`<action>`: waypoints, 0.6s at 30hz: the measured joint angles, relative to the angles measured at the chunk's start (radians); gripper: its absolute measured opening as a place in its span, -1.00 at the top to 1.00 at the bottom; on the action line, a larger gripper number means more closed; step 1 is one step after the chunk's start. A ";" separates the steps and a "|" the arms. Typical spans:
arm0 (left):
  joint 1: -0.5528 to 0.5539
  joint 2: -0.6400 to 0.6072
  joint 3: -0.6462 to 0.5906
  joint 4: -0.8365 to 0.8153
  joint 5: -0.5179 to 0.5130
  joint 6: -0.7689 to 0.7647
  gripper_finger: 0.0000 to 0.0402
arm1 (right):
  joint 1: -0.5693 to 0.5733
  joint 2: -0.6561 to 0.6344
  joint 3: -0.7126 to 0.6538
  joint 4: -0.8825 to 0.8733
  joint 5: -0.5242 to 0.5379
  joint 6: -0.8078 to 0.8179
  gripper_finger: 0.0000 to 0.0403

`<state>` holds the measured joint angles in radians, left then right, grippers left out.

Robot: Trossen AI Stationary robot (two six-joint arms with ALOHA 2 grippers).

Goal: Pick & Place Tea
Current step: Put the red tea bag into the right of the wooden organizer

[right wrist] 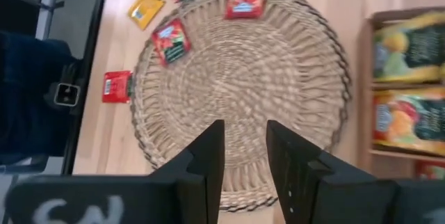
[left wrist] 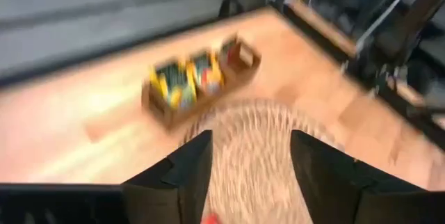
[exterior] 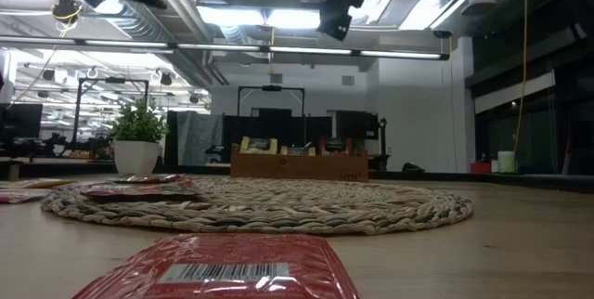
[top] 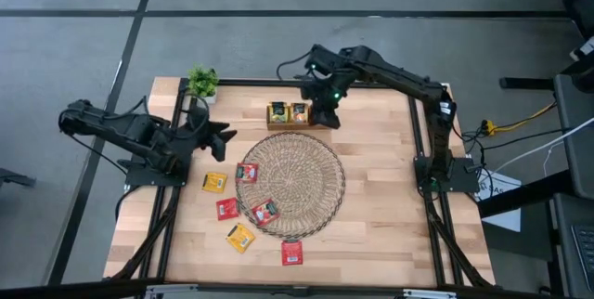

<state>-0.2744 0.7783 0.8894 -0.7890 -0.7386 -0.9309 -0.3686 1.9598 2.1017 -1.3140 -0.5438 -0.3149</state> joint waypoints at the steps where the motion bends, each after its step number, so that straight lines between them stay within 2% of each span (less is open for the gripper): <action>1: 0.008 0.007 0.000 -0.025 0.041 -0.025 0.04 | 0.012 -0.004 0.000 0.000 0.000 0.000 0.46; 5: 0.053 0.049 0.000 -0.096 0.204 -0.069 -0.05 | 0.054 -0.010 0.000 -0.001 0.012 0.022 0.46; 8: 0.088 0.092 0.000 -0.121 0.289 -0.051 -0.05 | 0.078 -0.013 -0.001 -0.001 0.043 0.039 0.46; 18: 0.174 0.218 0.000 -0.189 0.396 0.036 -0.04 | 0.121 -0.040 -0.001 -0.020 0.109 0.047 0.46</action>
<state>-0.1002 0.9962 0.8894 -0.9778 -0.3427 -0.8951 -0.2480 1.9195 2.1010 -1.3345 -0.4347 -0.2684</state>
